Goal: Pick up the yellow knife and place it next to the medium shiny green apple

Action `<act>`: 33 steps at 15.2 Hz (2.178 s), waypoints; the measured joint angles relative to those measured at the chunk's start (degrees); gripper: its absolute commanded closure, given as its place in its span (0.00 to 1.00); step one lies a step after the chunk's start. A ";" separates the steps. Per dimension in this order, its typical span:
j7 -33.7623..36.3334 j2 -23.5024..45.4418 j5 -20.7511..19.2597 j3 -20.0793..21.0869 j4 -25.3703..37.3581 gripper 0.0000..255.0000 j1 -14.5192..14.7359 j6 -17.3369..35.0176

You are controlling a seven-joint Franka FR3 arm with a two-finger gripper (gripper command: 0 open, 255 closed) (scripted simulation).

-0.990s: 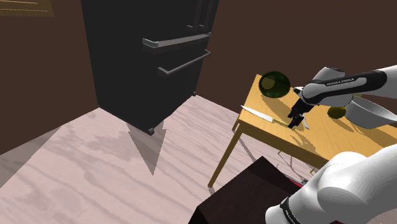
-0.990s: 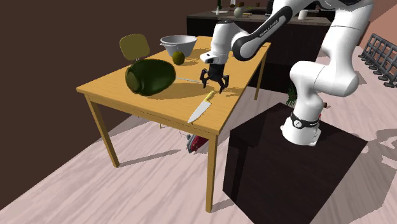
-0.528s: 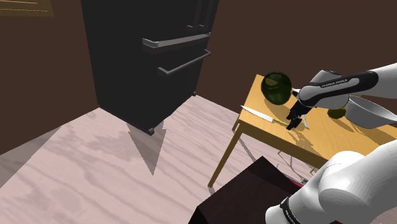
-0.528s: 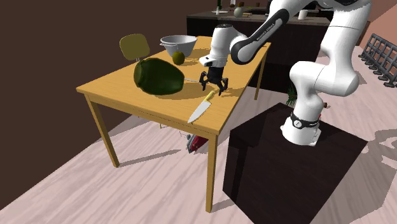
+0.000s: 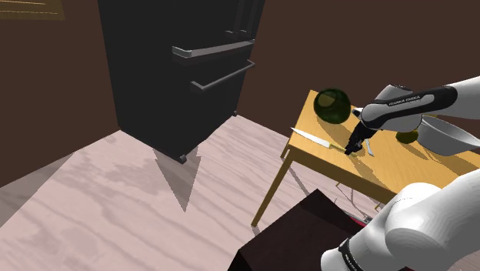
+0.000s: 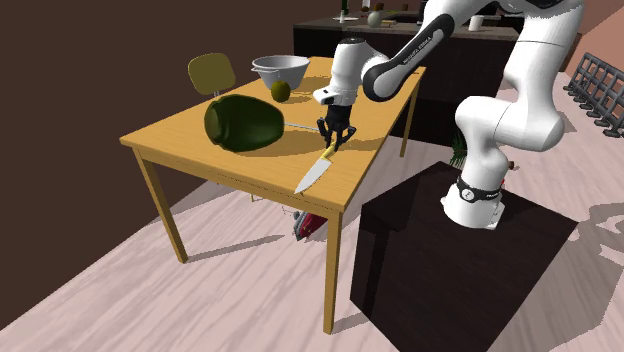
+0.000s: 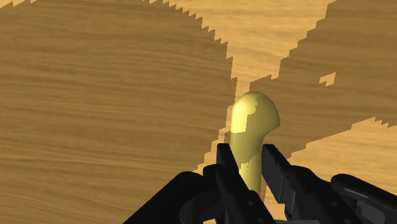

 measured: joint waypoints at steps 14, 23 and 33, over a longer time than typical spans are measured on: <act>2.01 -5.81 -2.60 4.85 2.80 1.00 -3.06 -8.04; 2.75 -10.36 -3.05 9.19 6.80 1.00 -4.74 -16.48; 2.56 -13.27 -2.33 12.68 12.04 1.00 -5.40 -24.64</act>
